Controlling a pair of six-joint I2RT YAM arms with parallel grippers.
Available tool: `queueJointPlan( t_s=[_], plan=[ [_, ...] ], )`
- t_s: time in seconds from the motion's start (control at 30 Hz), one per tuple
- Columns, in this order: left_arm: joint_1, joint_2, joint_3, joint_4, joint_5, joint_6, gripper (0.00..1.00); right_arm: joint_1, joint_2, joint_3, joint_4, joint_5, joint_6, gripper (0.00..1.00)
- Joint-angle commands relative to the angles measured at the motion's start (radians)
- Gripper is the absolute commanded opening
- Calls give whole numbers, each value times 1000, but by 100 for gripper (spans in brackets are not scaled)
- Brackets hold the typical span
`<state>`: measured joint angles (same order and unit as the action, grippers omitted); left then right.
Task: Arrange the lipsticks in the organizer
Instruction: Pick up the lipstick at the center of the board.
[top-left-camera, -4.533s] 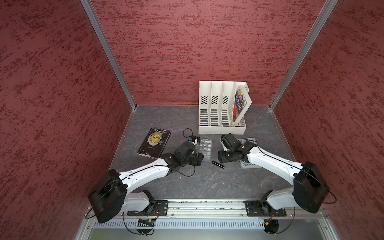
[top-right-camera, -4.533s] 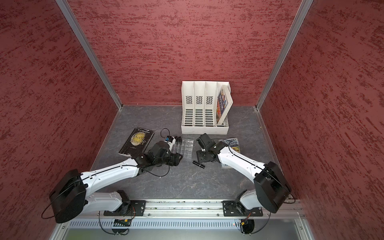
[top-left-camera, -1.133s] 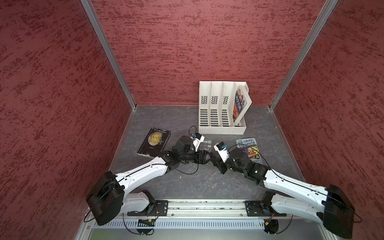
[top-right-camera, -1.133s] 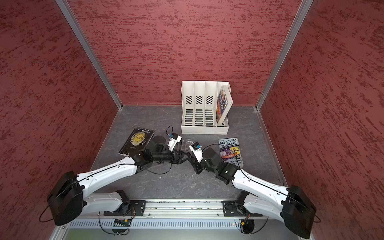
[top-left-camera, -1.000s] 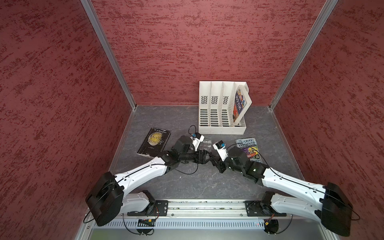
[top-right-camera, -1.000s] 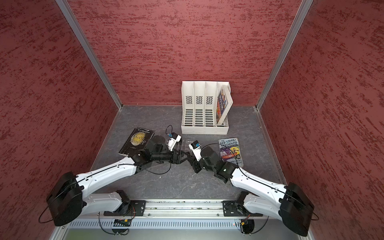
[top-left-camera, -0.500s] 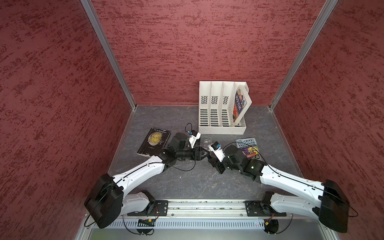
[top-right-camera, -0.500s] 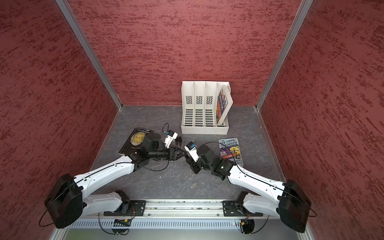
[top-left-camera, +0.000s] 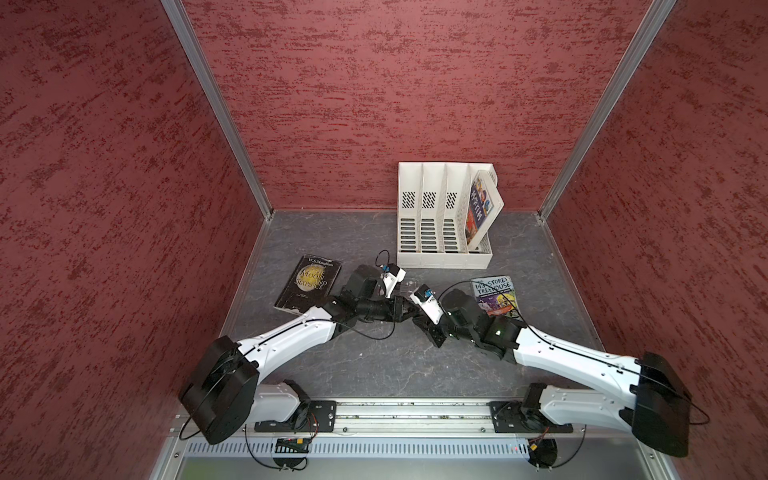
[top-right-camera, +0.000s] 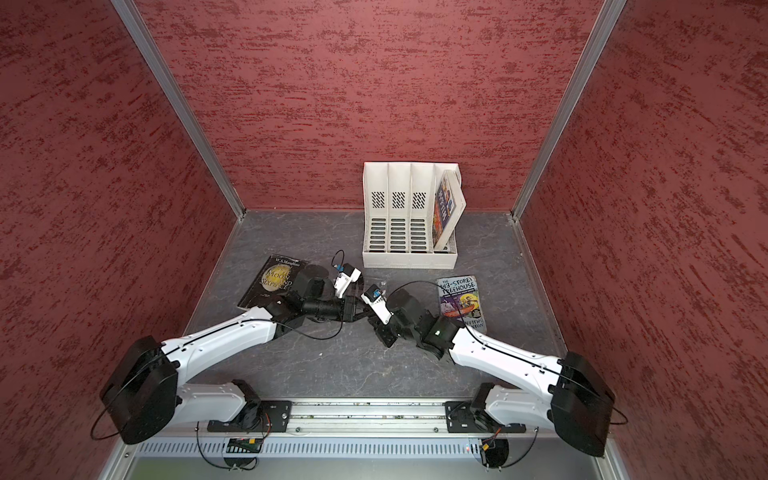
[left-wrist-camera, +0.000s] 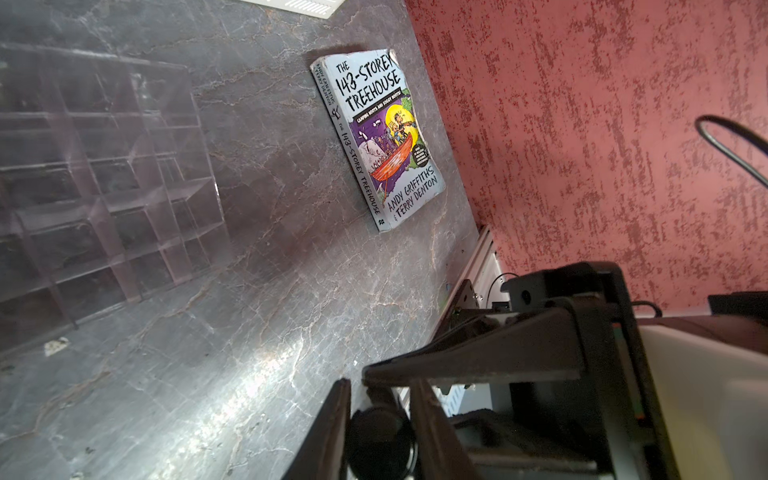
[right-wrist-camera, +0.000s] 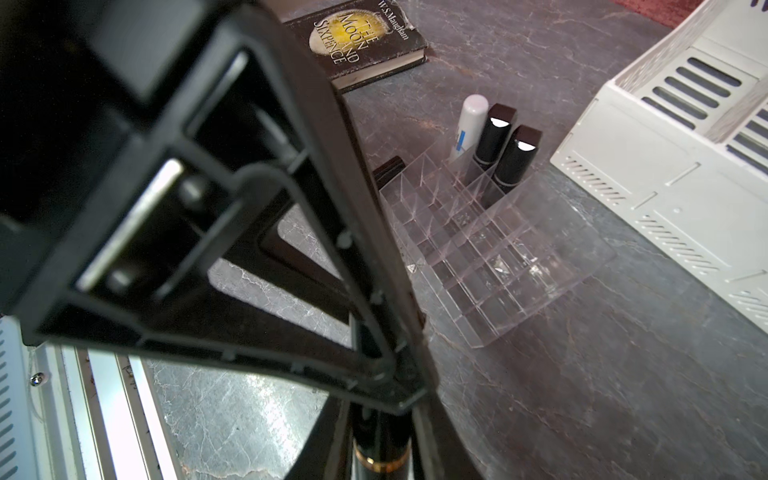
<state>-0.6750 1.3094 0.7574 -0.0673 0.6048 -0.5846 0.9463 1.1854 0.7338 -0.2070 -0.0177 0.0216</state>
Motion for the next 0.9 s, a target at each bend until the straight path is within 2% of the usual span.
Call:
queueJointPlan(
  t_s=[0.0,0.1,0.2,0.3,0.4,0.5,0.57,0.67,0.73,0.87],
  plan=[
    [1,13,33,-14,12,16,17,11,11,46,-3,34,-24,16],
    [17,20,35,2,12,-4,11,12,18,61,-12,49,-5,26],
    [56,19,29,21,14,-35,7,10,9,88,-49,96,67,51],
    [149,8,5,62,34,-68,6,-54,-25,123,-106,62,199,62],
    [228,-8,-25,171,69,-96,5,-186,-44,159,-169,-65,395,65],
    [241,-3,-38,278,89,-116,5,-304,-39,153,-163,-213,647,65],
    [241,10,-52,371,105,-153,5,-350,-41,122,-106,-285,813,65],
    [227,24,-69,473,108,-200,6,-370,-67,34,80,-303,1003,64],
    [205,24,-59,466,102,-187,6,-369,-70,-2,139,-304,1076,63],
    [170,18,-52,459,97,-147,6,-369,-70,0,141,-299,1091,60]
  ],
)
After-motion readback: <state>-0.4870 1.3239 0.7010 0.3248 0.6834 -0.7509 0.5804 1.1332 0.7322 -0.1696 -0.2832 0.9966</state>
